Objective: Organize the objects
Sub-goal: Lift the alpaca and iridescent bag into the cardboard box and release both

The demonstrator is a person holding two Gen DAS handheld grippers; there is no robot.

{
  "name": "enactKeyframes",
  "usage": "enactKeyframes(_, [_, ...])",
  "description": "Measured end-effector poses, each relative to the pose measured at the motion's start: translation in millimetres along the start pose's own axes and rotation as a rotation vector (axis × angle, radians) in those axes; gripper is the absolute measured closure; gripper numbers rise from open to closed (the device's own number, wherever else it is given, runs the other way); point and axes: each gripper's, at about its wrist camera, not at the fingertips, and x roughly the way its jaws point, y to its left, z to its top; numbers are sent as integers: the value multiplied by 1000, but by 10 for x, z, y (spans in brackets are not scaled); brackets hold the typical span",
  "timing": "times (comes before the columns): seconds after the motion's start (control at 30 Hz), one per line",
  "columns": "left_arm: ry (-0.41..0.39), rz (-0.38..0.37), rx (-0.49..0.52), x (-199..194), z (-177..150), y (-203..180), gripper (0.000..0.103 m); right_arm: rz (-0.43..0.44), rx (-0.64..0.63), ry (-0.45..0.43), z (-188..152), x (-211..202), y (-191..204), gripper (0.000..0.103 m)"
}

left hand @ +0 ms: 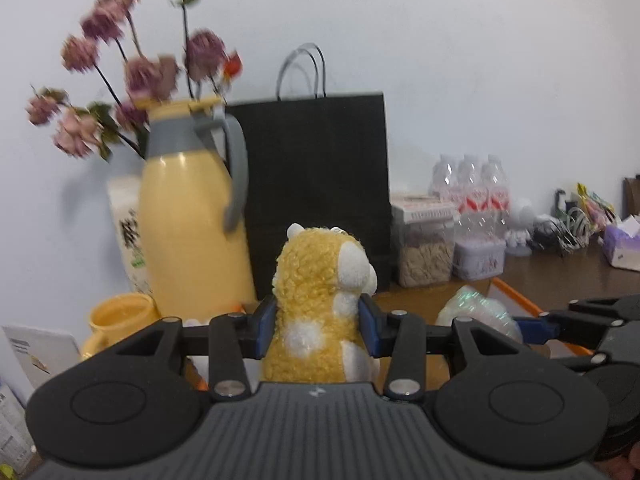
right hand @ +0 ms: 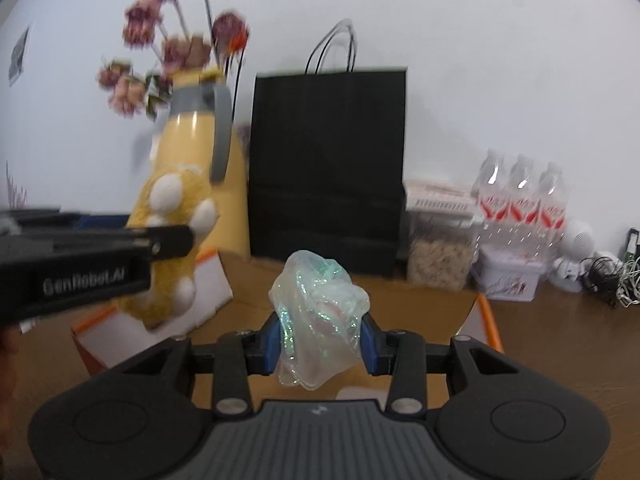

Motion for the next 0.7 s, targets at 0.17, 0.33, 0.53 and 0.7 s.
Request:
enactKeyframes(0.17, [46,-37,17,144,-86,-18,55,-4,11,49,-75,115,-60,61])
enactKeyframes(0.33, [12,-13,11,91,-88,-14,3,-54,35,72,-110,118,-130,23])
enactKeyframes(0.53, [-4,12,-20,48,-61,11,0,-76,72,59,-109,47,-236,0])
enactKeyframes(0.7, [-6,16,-29,32,-47,23,0,-63,74,41,-76,-22,-247,0])
